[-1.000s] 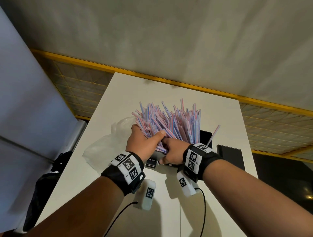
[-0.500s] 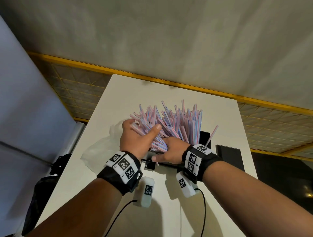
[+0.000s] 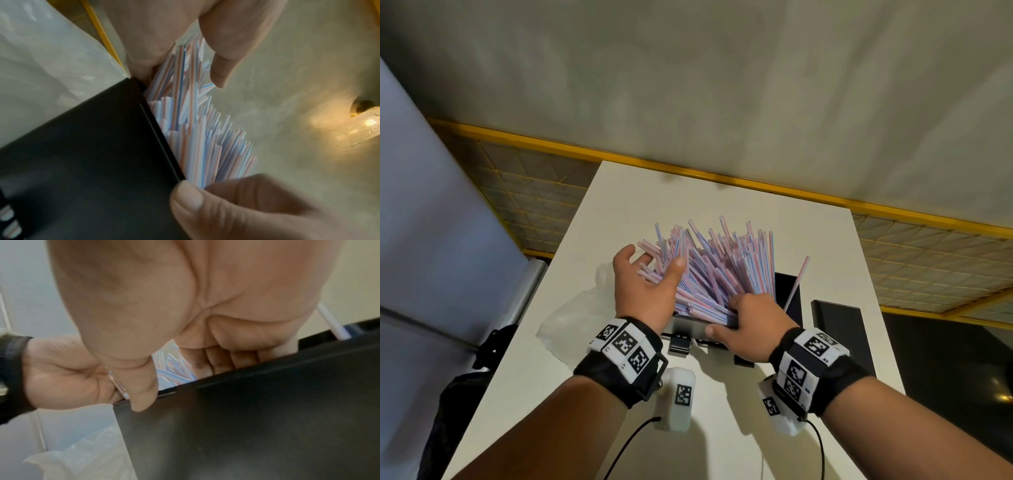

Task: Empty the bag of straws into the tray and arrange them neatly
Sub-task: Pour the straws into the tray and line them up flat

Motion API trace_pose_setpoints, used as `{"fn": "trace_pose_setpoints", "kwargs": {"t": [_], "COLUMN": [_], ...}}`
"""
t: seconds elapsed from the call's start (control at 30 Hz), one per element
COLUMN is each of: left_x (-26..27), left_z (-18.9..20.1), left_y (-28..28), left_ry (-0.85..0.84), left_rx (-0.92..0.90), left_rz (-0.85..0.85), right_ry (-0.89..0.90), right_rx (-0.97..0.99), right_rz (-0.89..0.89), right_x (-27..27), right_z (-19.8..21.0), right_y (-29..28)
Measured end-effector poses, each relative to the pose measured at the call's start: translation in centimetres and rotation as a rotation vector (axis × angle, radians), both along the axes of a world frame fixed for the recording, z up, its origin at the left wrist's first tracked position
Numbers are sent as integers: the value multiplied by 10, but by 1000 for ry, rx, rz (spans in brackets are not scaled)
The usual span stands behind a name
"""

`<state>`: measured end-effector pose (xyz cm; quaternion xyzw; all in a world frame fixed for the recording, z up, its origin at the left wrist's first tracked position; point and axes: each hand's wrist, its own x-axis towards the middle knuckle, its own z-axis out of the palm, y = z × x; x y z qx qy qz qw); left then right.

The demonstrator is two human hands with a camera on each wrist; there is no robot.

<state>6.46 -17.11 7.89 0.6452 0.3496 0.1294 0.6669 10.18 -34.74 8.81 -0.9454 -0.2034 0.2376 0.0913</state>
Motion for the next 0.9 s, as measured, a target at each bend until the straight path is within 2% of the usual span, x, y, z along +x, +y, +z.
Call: {"fn": "trace_pose_setpoints", "kwargs": {"t": [0.1, 0.23, 0.33, 0.53, 0.7, 0.9], "left_x": [2, 1, 0, 4, 5, 4], "left_z": [-1, 1, 0, -1, 7, 8], "left_y": [-4, -7, -4, 0, -4, -7], "left_ry": [15, -10, 10, 89, 127, 123], "left_rx": [-18, -63, -79, 46, 106, 128], "left_rz": [-14, -8, 3, -67, -91, -98], "right_ry": [51, 94, 105, 253, 387, 473], "right_rx": [-53, 40, 36, -127, -120, -84], "right_rz": [-53, -26, -25, 49, -57, -86], "right_x": [0, -1, 3, 15, 28, 33], "right_z": [-3, -3, -1, 2, 2, -2], "right_y": [5, 19, 24, 42, 56, 55]}}
